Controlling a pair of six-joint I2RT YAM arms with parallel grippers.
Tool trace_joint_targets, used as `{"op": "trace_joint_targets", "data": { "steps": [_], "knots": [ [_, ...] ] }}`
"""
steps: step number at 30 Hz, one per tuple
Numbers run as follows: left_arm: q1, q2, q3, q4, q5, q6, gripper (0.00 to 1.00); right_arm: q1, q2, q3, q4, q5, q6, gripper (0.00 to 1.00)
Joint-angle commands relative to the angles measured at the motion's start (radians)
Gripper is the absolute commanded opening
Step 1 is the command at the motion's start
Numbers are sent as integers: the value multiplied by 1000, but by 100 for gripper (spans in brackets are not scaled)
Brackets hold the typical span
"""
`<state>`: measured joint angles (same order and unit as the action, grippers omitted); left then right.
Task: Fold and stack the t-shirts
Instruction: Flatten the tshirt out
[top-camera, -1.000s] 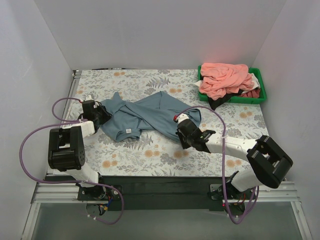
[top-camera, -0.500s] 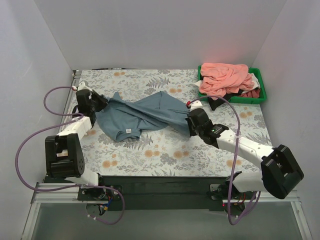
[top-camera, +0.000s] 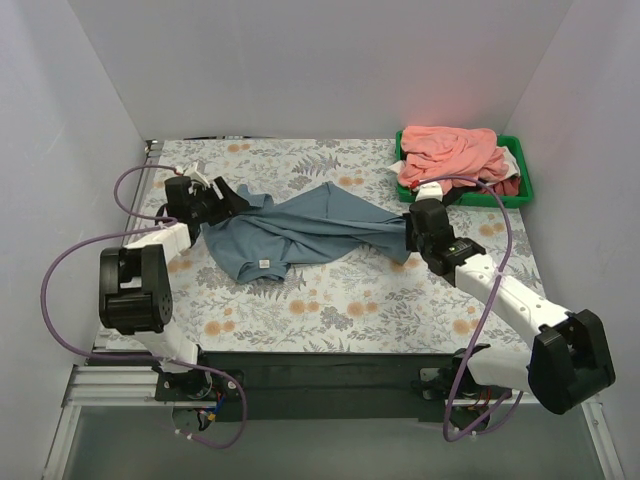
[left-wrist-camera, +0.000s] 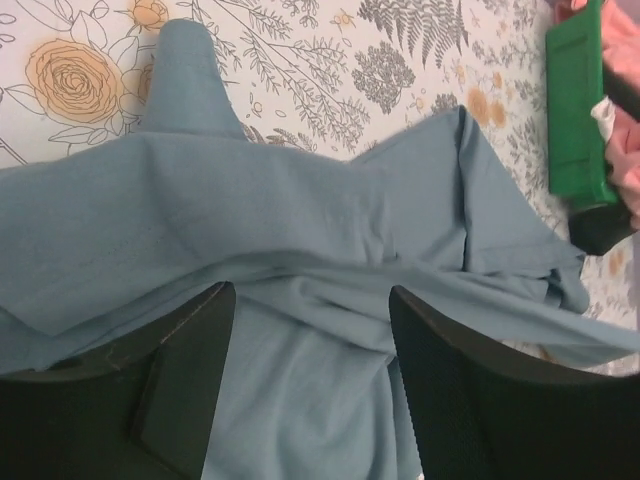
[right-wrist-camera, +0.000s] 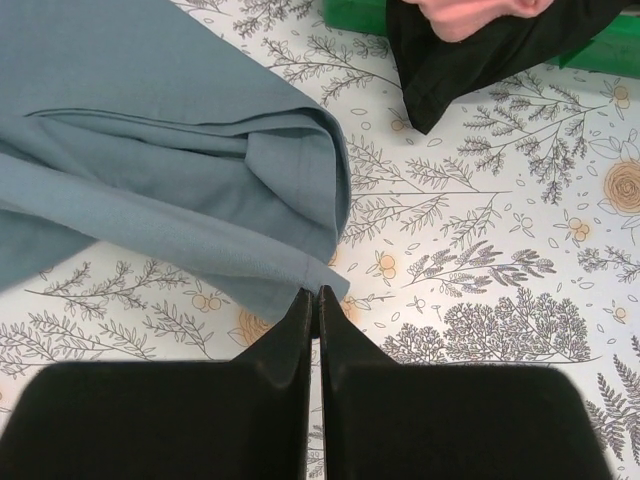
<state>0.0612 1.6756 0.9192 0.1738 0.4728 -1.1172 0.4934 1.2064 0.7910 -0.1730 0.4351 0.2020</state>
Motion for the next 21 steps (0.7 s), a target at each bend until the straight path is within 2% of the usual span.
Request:
{"op": "trace_joint_targets", "data": {
  "steps": [1, 4, 5, 8, 17, 21],
  "knots": [
    [2, -141, -23, 15, -27, 31, 65, -10, 18, 13, -2, 7, -18, 1],
    [3, -203, -88, 15, -178, 7, 65, -16, 38, 13, 4, -18, -19, 1],
    [5, -200, -101, -8, -279, 2, 65, -15, 45, 10, 7, -35, -18, 1],
    [29, -157, -112, -30, -367, -18, 64, -16, 53, -2, 21, -62, -15, 1],
    [42, -14, -53, -3, -418, -33, 56, -16, 55, -19, 47, -117, -7, 1],
    [40, 61, -23, 0, -395, -41, 52, -16, 61, -22, 50, -125, -4, 1]
  ]
}}
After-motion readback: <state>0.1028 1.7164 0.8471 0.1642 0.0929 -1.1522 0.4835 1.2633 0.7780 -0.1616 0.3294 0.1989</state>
